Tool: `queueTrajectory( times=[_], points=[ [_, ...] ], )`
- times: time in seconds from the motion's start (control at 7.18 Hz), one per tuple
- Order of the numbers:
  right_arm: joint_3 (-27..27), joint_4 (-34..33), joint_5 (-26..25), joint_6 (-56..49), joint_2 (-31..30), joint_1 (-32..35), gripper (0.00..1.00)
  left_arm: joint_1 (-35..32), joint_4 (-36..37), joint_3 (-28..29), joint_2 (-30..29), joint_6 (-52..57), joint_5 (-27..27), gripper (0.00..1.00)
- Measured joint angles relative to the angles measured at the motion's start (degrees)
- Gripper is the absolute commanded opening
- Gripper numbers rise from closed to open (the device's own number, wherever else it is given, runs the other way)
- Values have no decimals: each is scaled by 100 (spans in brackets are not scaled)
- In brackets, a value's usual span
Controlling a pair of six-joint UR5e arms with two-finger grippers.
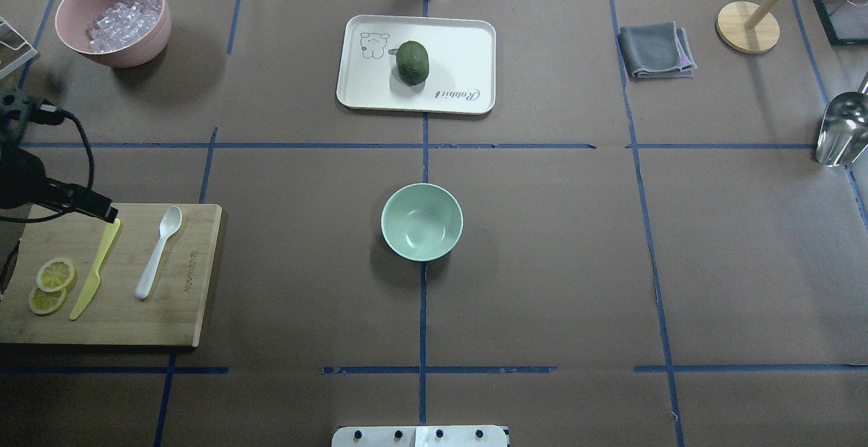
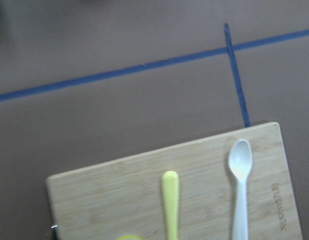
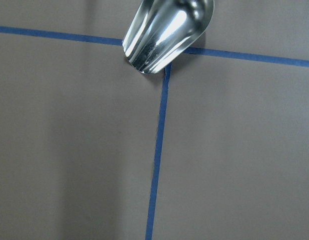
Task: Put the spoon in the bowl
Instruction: 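Move the left gripper over the white spoon on the cutting board, then lower the left gripper and grasp the white spoon by its handle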
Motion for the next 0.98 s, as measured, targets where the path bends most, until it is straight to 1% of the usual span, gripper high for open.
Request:
queueTrajectory(
  times=[0.14,0.28,0.42,0.7,0.84,0.98],
  points=[
    [-1,-2,2,-9,-2,0,100,334,-119,160,-183,-324,312,99],
    [-3,0,3,-21,-4,0,100,492,-163,383,-384,-429,462,96],
    [-6,2,3,-29,-5,0,100,552,-175,588,-554,-453,521,88],
    [-9,-1,-2,-32,-5,0,100,589,-171,803,-671,-451,551,86],
    [-9,0,-4,-21,-5,0,100,625,-168,880,-673,-449,555,83],
    [-10,2,-5,-13,-5,0,100,680,-165,928,-665,-450,555,81]
  ],
)
